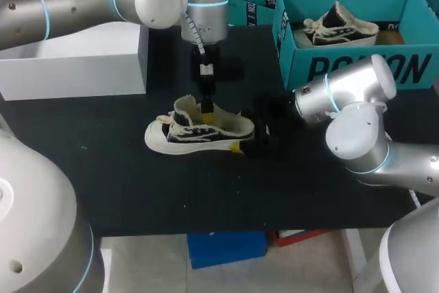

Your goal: Take the shoe out of the shoebox, open the shoe tongue, remove and reinsert the insole, then place the shoe into the shoebox

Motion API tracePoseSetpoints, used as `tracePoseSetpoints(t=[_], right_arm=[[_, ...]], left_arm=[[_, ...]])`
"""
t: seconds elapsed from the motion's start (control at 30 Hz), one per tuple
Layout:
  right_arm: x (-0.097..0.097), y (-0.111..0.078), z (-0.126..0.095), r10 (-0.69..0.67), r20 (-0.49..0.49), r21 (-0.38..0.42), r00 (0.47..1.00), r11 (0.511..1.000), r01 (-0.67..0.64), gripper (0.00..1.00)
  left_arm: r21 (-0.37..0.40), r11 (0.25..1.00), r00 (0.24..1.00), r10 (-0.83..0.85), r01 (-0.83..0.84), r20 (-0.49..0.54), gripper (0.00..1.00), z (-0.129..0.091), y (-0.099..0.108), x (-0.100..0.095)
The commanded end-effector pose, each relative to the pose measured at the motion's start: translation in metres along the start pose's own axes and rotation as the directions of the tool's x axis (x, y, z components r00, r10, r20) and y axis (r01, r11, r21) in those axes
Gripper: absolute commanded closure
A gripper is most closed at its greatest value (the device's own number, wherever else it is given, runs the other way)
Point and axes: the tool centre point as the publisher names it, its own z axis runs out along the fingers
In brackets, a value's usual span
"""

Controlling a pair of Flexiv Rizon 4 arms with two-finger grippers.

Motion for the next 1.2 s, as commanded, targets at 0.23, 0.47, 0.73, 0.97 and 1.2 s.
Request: tracePoseSetpoints(t=[0.23, 0.47, 0.73, 0.97, 1.2], right_arm=[[-0.001, 0.001, 0.002, 0.002, 0.001, 0.003, 1.000, 1.000, -0.002, 1.00], [-0.001, 0.001, 0.002, 0.002, 0.001, 0.003, 1.000, 1.000, -0.002, 1.00], [-0.001, 0.001, 0.002, 0.002, 0.001, 0.003, 1.000, 1.000, -0.002, 1.00], [-0.001, 0.001, 0.002, 0.002, 0.001, 0.003, 1.000, 1.000, -0.002, 1.00], [-0.001, 0.001, 0.002, 0.002, 0.001, 0.003, 1.000, 1.000, -0.002, 1.00]], left_arm=[[0.020, 1.000, 0.999, 0.015, -0.015, -0.031, 1.00, 0.015, 0.003, 0.003], [0.018, 1.000, 0.999, 0.019, -0.018, -0.050, 1.00, 0.030, 0.002, 0.007], [0.018, 1.000, 0.999, -0.005, 0.005, -0.051, 1.00, 0.046, 0.001, 0.010], [0.021, 1.000, 0.999, -0.015, 0.016, -0.053, 1.00, 0.058, -0.001, 0.009], [0.032, 0.998, 0.999, -0.049, 0.049, -0.024, 1.00, 0.068, -0.003, 0.006]])
